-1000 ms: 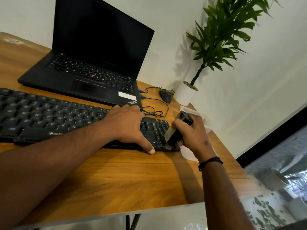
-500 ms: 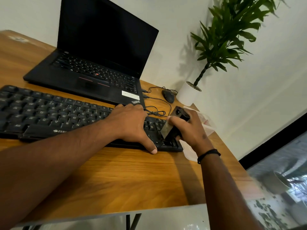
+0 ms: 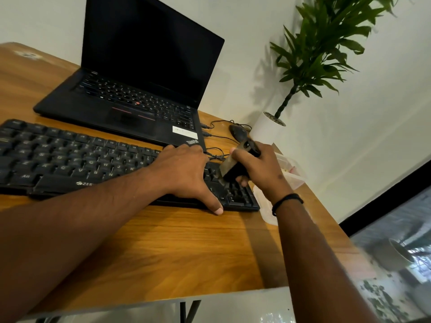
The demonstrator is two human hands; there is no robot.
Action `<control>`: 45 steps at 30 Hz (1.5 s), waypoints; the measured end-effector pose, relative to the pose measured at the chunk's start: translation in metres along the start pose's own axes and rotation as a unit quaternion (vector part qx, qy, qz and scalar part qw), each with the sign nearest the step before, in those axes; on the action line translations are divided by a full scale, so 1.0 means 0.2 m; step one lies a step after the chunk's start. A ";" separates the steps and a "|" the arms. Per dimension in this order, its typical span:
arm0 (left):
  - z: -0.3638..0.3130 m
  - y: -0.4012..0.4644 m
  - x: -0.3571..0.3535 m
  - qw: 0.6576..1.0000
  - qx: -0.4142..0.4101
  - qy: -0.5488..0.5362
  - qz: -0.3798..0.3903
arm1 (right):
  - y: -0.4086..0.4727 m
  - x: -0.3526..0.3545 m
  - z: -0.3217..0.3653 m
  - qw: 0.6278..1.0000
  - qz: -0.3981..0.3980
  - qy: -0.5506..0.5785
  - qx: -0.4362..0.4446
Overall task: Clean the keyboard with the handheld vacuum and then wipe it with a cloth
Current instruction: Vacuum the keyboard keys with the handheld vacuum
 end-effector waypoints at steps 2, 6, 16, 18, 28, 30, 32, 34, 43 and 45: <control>0.00 0.00 0.00 1.000 0.000 0.001 0.000 | 0.01 -0.01 0.00 1.000 0.007 -0.005 0.000; 0.00 0.00 0.00 1.000 -0.003 0.002 0.000 | 0.02 -0.02 0.03 1.000 -0.010 -0.021 0.008; -0.01 -0.01 0.00 1.000 0.001 0.003 0.007 | 0.02 0.02 -0.01 0.998 0.012 -0.058 -0.004; -0.01 -0.01 0.00 1.000 0.001 0.003 0.005 | 0.01 0.06 -0.04 0.997 -0.012 -0.071 -0.011; 0.00 0.00 0.00 1.000 -0.003 0.003 0.005 | 0.01 0.12 -0.10 0.994 -0.049 -0.094 -0.021; 0.00 0.00 -0.01 1.000 -0.005 0.004 0.004 | 0.01 0.12 -0.11 0.996 -0.028 -0.083 -0.027; 0.00 0.00 -0.01 1.000 -0.006 0.005 0.007 | 0.01 0.10 -0.13 0.997 -0.004 -0.063 -0.033; 0.00 0.00 0.00 1.000 -0.005 0.004 0.008 | 0.01 0.15 -0.15 0.995 -0.031 -0.083 -0.040; -0.02 -0.01 0.00 1.000 -0.005 0.008 0.010 | 0.01 0.15 -0.17 0.995 -0.013 -0.082 -0.051; -0.01 -0.01 0.00 1.000 -0.004 0.009 0.010 | 0.02 0.19 -0.15 0.990 -0.060 -0.121 -0.035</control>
Point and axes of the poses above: each hand's wrist, its own y-axis towards the middle knuckle, its own x-axis out of the back of the hand, z = x × y, the point moved 10 cm from there along y, towards the middle knuckle, and after that the axes turned 13 degrees about -y, right-handed, at the moved point
